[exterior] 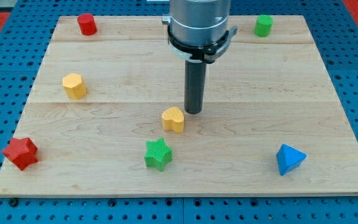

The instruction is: Push the yellow hexagon closer to the blue cube

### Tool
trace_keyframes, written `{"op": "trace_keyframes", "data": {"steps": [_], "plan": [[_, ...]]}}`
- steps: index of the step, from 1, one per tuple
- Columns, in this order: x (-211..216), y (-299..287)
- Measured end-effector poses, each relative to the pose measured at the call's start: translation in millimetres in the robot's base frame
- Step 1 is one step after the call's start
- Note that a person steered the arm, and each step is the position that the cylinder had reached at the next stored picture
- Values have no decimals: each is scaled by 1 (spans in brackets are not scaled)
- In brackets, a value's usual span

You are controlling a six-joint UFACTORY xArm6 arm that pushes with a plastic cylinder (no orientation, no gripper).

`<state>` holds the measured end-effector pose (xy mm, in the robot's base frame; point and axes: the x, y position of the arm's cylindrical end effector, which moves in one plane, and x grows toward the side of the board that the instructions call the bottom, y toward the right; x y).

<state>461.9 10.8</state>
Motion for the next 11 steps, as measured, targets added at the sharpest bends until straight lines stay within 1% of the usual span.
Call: {"op": "trace_keyframes", "data": {"steps": [1,2,3,5,6,10,11], "plan": [[6,-20],[20,-27],[22,-28],[17,-20],[9,4],[8,3],[3,3]]}}
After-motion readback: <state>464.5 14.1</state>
